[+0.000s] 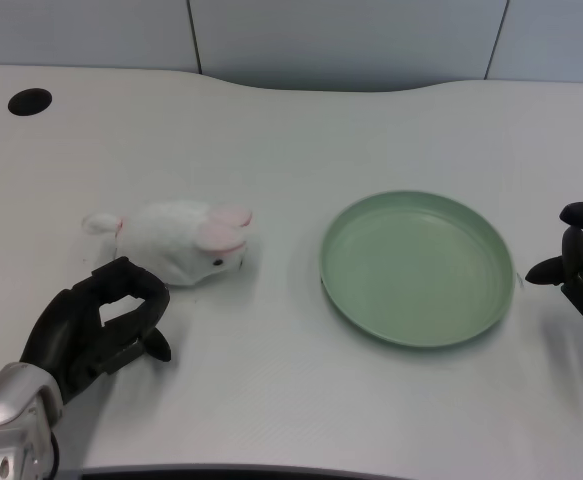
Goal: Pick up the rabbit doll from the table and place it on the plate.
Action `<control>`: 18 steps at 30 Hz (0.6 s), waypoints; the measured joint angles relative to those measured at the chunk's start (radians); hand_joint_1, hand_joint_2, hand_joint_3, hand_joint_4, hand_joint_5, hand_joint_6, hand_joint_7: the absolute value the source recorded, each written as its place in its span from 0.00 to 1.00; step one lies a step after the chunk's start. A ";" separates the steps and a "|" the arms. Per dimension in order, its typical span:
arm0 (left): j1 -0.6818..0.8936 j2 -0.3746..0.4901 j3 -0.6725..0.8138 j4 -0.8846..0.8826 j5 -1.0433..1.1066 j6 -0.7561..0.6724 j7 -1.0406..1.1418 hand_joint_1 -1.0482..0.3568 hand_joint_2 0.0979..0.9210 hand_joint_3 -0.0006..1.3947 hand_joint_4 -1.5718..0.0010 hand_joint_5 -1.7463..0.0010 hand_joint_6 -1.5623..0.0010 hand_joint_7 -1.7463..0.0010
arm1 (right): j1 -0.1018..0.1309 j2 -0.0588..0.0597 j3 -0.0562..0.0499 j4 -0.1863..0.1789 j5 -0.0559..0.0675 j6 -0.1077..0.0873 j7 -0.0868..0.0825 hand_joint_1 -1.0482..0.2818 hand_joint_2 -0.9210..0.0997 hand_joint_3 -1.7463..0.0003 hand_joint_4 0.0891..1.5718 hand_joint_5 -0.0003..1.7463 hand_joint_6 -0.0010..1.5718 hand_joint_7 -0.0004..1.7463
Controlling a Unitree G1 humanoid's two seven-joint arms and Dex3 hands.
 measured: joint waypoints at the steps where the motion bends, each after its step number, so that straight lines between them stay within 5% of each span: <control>1: -0.004 0.000 0.001 0.009 0.000 -0.002 0.000 0.43 1.00 0.36 0.63 0.00 0.78 0.00 | -0.001 -0.001 0.000 0.004 -0.003 -0.003 -0.001 0.60 0.00 0.60 0.13 1.00 0.02 0.94; 5: -0.016 0.000 0.004 0.028 0.004 -0.016 0.000 0.43 1.00 0.36 0.64 0.00 0.79 0.00 | -0.006 -0.003 0.001 0.016 -0.015 -0.009 -0.003 0.60 0.00 0.61 0.15 1.00 0.02 0.93; 14: -0.032 -0.001 0.004 0.065 0.005 -0.047 0.000 0.43 1.00 0.36 0.63 0.00 0.79 0.00 | -0.031 -0.003 0.001 0.037 -0.020 -0.025 -0.013 0.61 0.00 0.60 0.17 1.00 0.02 0.93; 18: -0.059 -0.001 0.012 0.109 0.004 -0.047 0.000 0.42 1.00 0.35 0.62 0.00 0.77 0.00 | -0.058 -0.004 0.000 0.089 -0.020 -0.047 -0.012 0.62 0.00 0.59 0.19 1.00 0.01 1.00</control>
